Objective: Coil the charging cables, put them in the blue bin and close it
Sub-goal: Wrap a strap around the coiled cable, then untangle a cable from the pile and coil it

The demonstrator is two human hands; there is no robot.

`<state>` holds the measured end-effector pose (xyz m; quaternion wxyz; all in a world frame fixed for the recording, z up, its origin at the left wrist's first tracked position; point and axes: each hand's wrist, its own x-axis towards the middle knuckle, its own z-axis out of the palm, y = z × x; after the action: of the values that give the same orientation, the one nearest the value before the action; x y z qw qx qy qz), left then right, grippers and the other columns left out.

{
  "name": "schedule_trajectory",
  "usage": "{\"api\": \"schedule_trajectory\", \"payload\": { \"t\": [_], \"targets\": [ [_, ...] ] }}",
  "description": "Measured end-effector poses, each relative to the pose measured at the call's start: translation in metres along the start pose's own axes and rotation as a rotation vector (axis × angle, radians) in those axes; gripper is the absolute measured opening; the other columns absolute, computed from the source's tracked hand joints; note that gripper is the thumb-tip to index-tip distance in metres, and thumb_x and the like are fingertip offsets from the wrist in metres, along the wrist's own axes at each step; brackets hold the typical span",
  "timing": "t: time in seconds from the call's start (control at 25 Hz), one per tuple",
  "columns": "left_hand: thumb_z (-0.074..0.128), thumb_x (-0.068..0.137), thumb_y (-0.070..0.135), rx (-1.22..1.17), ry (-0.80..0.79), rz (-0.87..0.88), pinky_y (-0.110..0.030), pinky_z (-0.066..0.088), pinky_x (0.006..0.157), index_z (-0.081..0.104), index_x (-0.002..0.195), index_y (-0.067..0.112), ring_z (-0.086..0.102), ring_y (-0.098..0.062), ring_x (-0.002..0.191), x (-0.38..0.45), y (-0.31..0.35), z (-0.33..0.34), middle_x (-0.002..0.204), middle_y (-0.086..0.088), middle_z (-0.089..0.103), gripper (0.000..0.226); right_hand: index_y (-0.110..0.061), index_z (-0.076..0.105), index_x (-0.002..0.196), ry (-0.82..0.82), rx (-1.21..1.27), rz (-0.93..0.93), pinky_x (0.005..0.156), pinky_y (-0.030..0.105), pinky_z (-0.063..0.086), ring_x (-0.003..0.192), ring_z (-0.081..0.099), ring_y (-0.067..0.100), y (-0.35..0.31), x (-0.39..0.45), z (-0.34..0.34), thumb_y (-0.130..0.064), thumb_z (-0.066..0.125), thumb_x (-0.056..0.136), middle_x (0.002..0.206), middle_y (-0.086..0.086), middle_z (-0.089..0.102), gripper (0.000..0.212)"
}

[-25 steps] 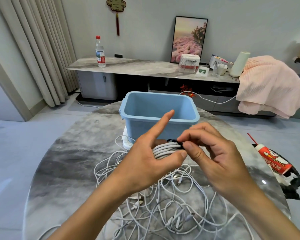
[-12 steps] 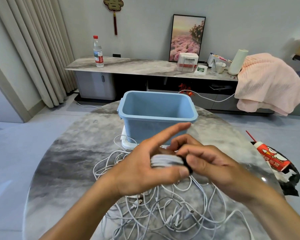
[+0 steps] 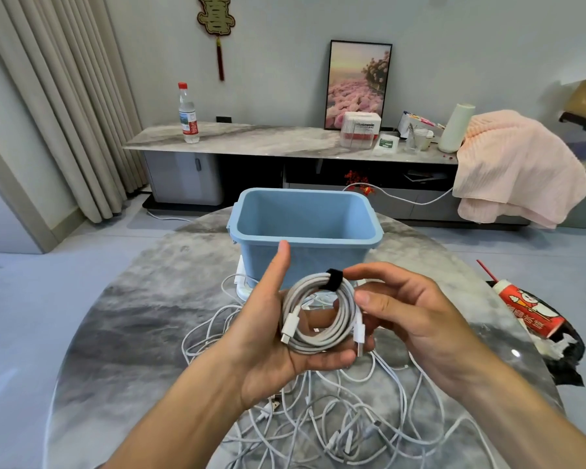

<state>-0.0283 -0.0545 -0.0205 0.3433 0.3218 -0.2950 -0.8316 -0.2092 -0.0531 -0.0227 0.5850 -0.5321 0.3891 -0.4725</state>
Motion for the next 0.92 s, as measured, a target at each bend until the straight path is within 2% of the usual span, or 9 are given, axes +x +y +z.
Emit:
{"api": "schedule_trajectory", "payload": {
  "t": [0.12, 0.24, 0.36, 0.48, 0.6, 0.68, 0.72, 0.8, 0.92],
  "targets": [
    [0.031, 0.083, 0.081, 0.145, 0.110, -0.007, -0.039, 0.059, 0.067, 0.074, 0.104, 0.007, 0.070, -0.037, 0.083, 0.000, -0.001, 0.000, 0.099, -0.025, 0.072, 0.088, -0.009, 0.075, 0.086, 0.126, 0.005, 0.002, 0.052, 0.026, 0.052, 0.059, 0.062, 0.021, 0.003, 0.002, 0.002, -0.009, 0.072, 0.067, 0.076, 0.016, 0.071, 0.019],
    [0.031, 0.088, 0.075, 0.331, 0.375, 0.091, -0.035, 0.057, 0.064, 0.072, 0.102, 0.014, 0.070, -0.030, 0.079, 0.006, -0.003, -0.002, 0.100, -0.019, 0.074, 0.075, -0.011, 0.076, 0.078, 0.279, 0.081, 0.012, 0.048, 0.027, 0.052, 0.056, 0.062, 0.020, 0.000, 0.003, -0.001, -0.009, 0.080, 0.059, 0.073, 0.015, 0.071, 0.020],
    [0.033, 0.094, 0.067, 0.308, 0.599, 0.265, -0.030, 0.052, 0.060, 0.068, 0.103, 0.016, 0.066, -0.022, 0.079, 0.010, 0.009, -0.012, 0.102, -0.011, 0.074, 0.063, -0.012, 0.075, 0.074, 0.397, 0.154, -0.015, 0.048, 0.027, 0.054, 0.053, 0.060, 0.016, -0.010, 0.005, -0.001, -0.009, 0.072, 0.070, 0.066, 0.008, 0.069, 0.005],
    [0.034, 0.095, 0.064, 0.202, 0.663, 0.338, -0.036, 0.050, 0.070, 0.068, 0.104, 0.017, 0.065, -0.023, 0.087, 0.007, 0.021, -0.018, 0.106, -0.008, 0.073, 0.058, -0.009, 0.071, 0.085, 0.504, 0.244, 0.026, 0.055, 0.026, 0.058, 0.063, 0.063, 0.017, -0.024, 0.032, 0.005, -0.011, 0.068, 0.086, 0.075, 0.009, 0.071, 0.003],
    [0.034, 0.095, 0.064, 0.179, 0.709, 0.328, -0.038, 0.049, 0.079, 0.063, 0.117, 0.024, 0.061, -0.019, 0.102, 0.004, 0.022, -0.017, 0.120, -0.003, 0.065, 0.054, -0.006, 0.056, 0.125, 0.509, 0.271, 0.202, 0.079, 0.034, 0.061, 0.089, 0.068, 0.027, -0.043, 0.067, 0.012, -0.040, 0.062, 0.093, 0.116, 0.020, 0.061, 0.046],
    [0.036, 0.094, 0.065, 0.146, 0.705, 0.329, -0.041, 0.048, 0.083, 0.058, 0.124, 0.028, 0.060, -0.018, 0.107, 0.002, 0.025, -0.018, 0.125, 0.000, 0.061, 0.052, -0.007, 0.044, 0.140, 0.455, 0.259, 0.226, 0.095, 0.038, 0.055, 0.107, 0.064, 0.030, -0.042, 0.073, 0.017, -0.046, 0.058, 0.094, 0.133, 0.018, 0.049, 0.061],
    [0.038, 0.094, 0.064, 0.131, 0.702, 0.337, -0.042, 0.048, 0.086, 0.057, 0.125, 0.029, 0.060, -0.017, 0.108, 0.001, 0.027, -0.019, 0.126, 0.001, 0.061, 0.051, -0.008, 0.045, 0.140, 0.443, 0.254, 0.219, 0.096, 0.037, 0.054, 0.110, 0.063, 0.030, -0.037, 0.068, 0.021, -0.043, 0.058, 0.095, 0.134, 0.015, 0.051, 0.059],
    [0.043, 0.094, 0.059, 0.142, 0.686, 0.363, -0.044, 0.048, 0.092, 0.056, 0.127, 0.029, 0.061, -0.016, 0.108, 0.000, 0.030, -0.019, 0.125, 0.002, 0.061, 0.047, -0.007, 0.054, 0.132, 0.465, 0.254, 0.223, 0.088, 0.036, 0.058, 0.106, 0.067, 0.031, -0.017, 0.053, 0.016, -0.032, 0.061, 0.096, 0.126, 0.013, 0.059, 0.044],
    [0.051, 0.096, 0.047, 0.188, 0.675, 0.378, -0.045, 0.048, 0.097, 0.059, 0.123, 0.027, 0.061, -0.014, 0.108, 0.000, 0.029, -0.018, 0.122, 0.003, 0.062, 0.035, -0.002, 0.064, 0.112, 0.482, 0.236, 0.287, 0.073, 0.035, 0.062, 0.087, 0.072, 0.032, 0.013, 0.033, 0.006, -0.014, 0.060, 0.095, 0.107, 0.015, 0.070, 0.022]
  ]
}}
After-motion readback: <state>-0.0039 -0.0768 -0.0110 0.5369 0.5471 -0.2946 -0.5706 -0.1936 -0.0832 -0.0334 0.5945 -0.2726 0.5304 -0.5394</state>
